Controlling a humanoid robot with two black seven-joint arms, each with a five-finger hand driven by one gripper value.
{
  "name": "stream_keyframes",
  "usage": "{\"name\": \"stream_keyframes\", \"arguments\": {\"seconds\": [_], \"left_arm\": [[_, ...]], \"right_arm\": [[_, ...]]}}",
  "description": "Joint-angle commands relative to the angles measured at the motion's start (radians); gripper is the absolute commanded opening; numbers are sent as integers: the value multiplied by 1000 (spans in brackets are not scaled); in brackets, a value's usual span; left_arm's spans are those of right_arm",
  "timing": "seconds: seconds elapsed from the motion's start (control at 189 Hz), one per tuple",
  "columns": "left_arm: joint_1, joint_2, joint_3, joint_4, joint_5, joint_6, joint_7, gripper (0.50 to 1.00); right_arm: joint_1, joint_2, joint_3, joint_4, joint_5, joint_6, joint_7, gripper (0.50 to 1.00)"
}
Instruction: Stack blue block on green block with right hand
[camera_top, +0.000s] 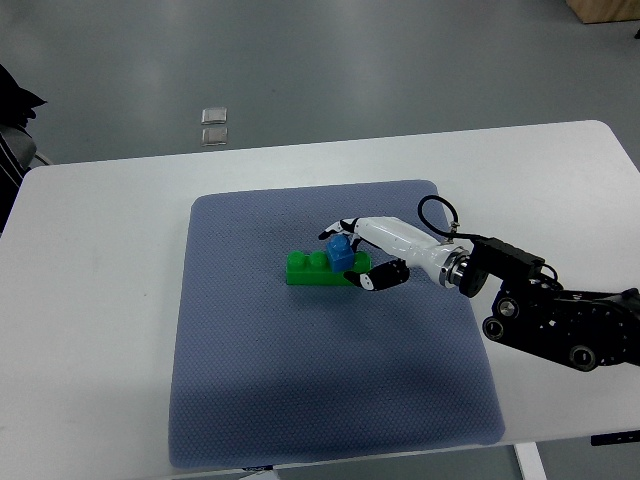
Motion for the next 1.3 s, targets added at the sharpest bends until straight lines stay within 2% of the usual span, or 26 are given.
{"name": "stream_keyframes", "arguments": {"seconds": [0.0, 0.074, 0.317, 0.709, 0.804, 0.989, 1.111, 1.296], "left_arm": [[0, 0, 0, 0, 0, 0, 0, 1000], [0, 0, 0, 0, 0, 0, 0, 1000], [0, 0, 0, 0, 0, 0, 0, 1000], [0, 0, 0, 0, 0, 0, 0, 1000], [0, 0, 0, 0, 0, 1, 0, 1000], [0, 0, 0, 0, 0, 0, 0, 1000], [0, 0, 0, 0, 0, 1, 0, 1000], [0, 0, 0, 0, -1, 1, 0, 1000]], "right_arm": [[3, -4, 0, 4, 3, 0, 3, 721], [6, -4, 0, 4, 5, 0, 5, 746], [6, -4, 0, 4, 5, 3, 5, 770], [7, -10, 2, 4, 12, 9, 3, 782], [10, -13, 5, 4, 15, 10, 5, 801], [24, -17, 17, 21, 38, 24, 5, 870], [27, -42, 20, 80, 83, 36, 0, 913], [43, -94, 69, 133, 167, 89, -1, 917]]}}
